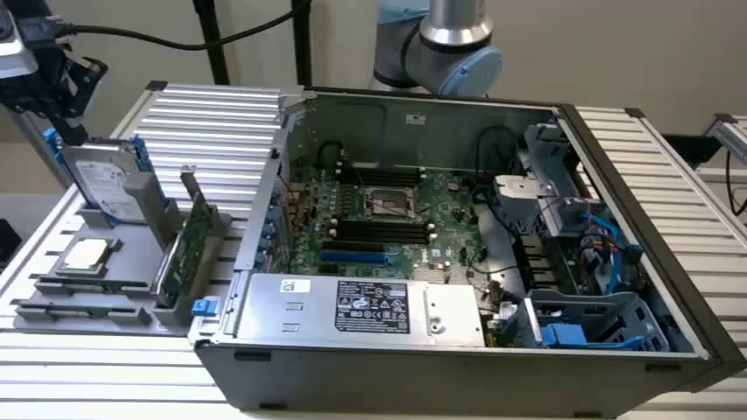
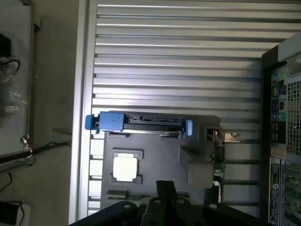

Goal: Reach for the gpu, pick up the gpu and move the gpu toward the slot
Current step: 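Reach for the gpu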

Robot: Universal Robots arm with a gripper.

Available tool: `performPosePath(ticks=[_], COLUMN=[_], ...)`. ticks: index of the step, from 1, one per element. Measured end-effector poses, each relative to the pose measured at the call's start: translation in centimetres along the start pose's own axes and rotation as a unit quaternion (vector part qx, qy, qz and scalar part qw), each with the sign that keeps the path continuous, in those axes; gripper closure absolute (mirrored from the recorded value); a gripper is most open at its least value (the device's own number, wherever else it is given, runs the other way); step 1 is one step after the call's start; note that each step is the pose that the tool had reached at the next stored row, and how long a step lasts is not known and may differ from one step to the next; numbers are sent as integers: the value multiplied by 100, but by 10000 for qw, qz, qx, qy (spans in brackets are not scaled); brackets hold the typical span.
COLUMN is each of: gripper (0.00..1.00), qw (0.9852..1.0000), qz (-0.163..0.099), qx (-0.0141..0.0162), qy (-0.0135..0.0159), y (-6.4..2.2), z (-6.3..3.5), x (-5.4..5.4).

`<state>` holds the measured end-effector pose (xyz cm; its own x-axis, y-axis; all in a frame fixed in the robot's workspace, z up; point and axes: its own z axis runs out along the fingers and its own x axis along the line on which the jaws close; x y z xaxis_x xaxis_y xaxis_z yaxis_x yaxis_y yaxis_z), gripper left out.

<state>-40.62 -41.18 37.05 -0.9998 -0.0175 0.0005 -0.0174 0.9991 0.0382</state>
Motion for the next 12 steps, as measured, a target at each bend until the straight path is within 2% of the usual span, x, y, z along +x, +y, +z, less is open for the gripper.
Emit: performPosePath(ticks=[12], gripper=[89], qw=[10000], qz=[6], qx=[0], qy=[0], y=[0], z=[0], x=[0])
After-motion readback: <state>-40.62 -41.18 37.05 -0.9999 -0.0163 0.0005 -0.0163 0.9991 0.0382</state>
